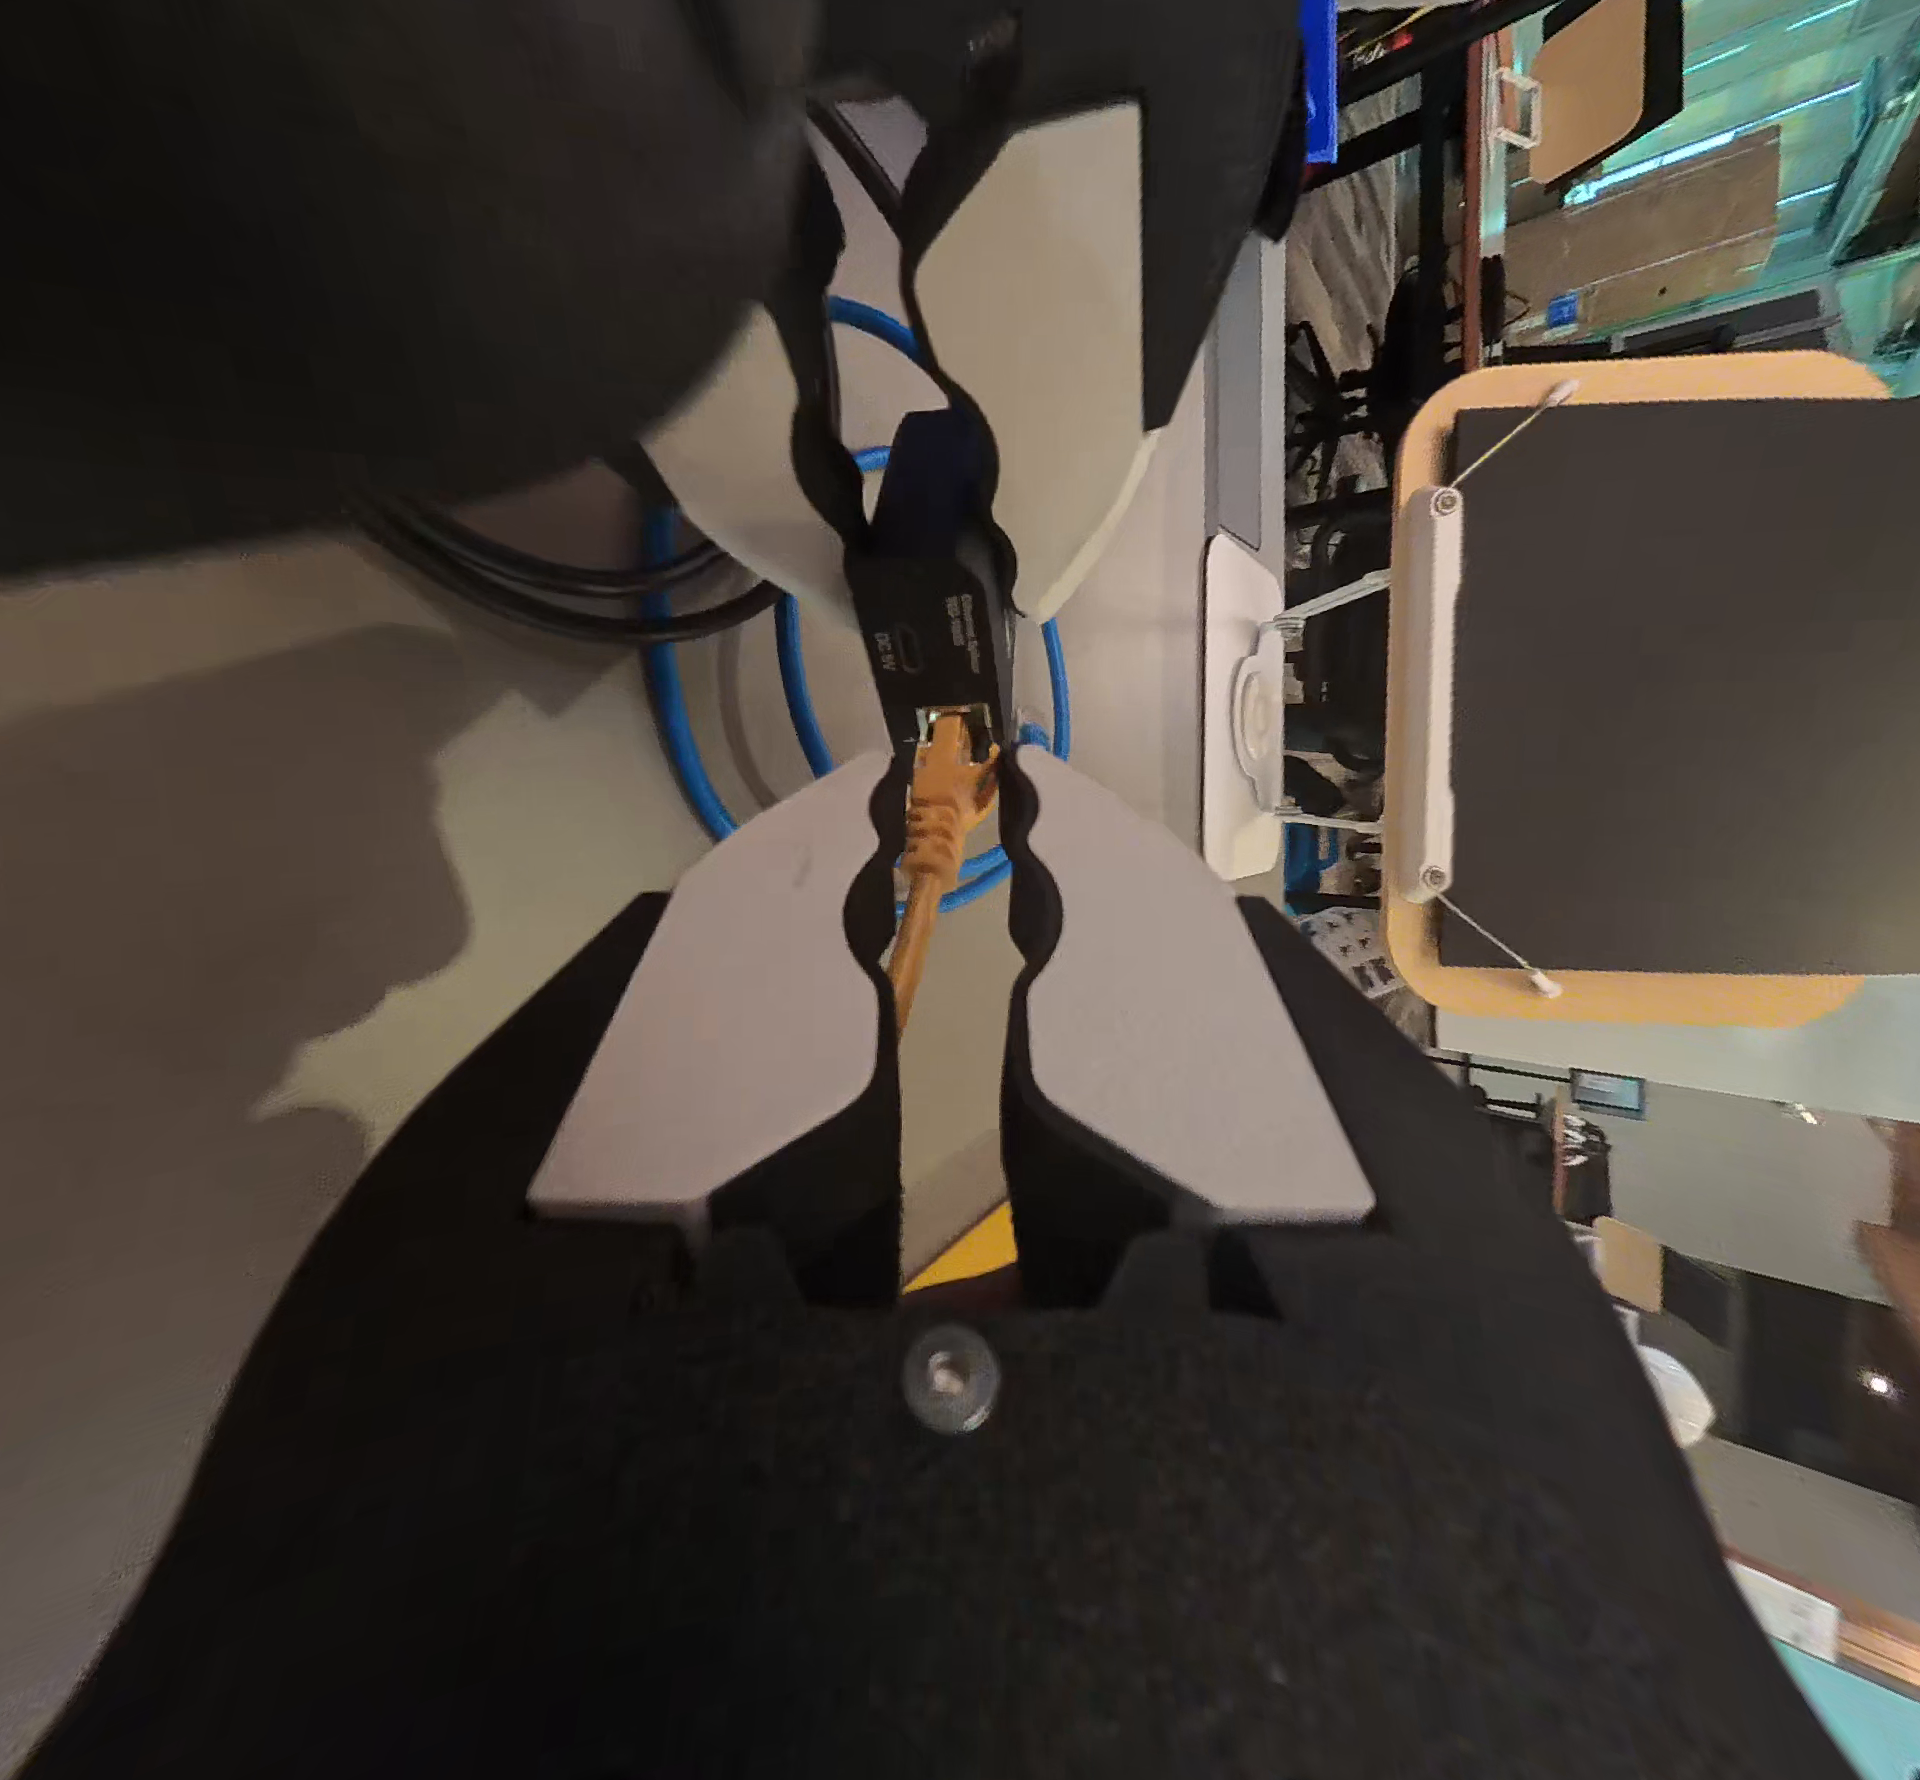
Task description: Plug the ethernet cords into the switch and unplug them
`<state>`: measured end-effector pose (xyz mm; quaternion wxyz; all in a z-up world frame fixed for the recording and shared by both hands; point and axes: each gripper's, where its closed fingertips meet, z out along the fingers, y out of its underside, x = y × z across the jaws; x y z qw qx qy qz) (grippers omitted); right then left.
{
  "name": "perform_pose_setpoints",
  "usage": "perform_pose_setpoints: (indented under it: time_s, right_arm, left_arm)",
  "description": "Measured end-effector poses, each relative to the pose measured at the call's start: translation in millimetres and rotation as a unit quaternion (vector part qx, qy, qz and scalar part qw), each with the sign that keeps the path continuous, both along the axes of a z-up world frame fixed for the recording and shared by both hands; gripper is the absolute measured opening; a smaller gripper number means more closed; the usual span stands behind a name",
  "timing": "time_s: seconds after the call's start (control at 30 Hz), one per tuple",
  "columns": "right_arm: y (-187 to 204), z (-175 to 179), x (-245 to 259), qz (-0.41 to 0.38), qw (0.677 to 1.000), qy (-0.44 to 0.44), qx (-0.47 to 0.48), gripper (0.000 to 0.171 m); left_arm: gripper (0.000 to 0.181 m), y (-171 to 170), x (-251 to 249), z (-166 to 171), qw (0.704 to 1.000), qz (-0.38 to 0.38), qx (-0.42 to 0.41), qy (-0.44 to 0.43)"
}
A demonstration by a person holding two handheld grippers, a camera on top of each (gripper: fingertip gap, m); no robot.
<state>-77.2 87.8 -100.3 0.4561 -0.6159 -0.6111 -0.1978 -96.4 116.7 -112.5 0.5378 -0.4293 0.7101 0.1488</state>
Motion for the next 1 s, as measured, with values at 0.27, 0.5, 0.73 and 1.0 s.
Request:
perform_pose_setpoints:
  time_s: [0.27,0.5,0.73,1.0]
  right_arm:
    - [2,1,-1,0.003,1.000,-0.020,0.012,0.014]
    - [1,-1,1,0.005,1.000,-0.029,-0.007,0.012]
    - [1,1,0,0.007,1.000,-0.017,0.009,0.011]
    - [-2,-8,5,0.002,0.999,-0.030,0.038,0.011]
  left_arm:
    - [0.024,1,0,2,1.000,0.005,-0.003,-0.015]
    - [0.025,2,2,1,0.999,0.018,-0.008,-0.038]
    - [0.025,2,2,2,0.999,0.015,-0.003,-0.042]
    - [0.024,6,2,-12,1.000,0.012,0.003,-0.023]
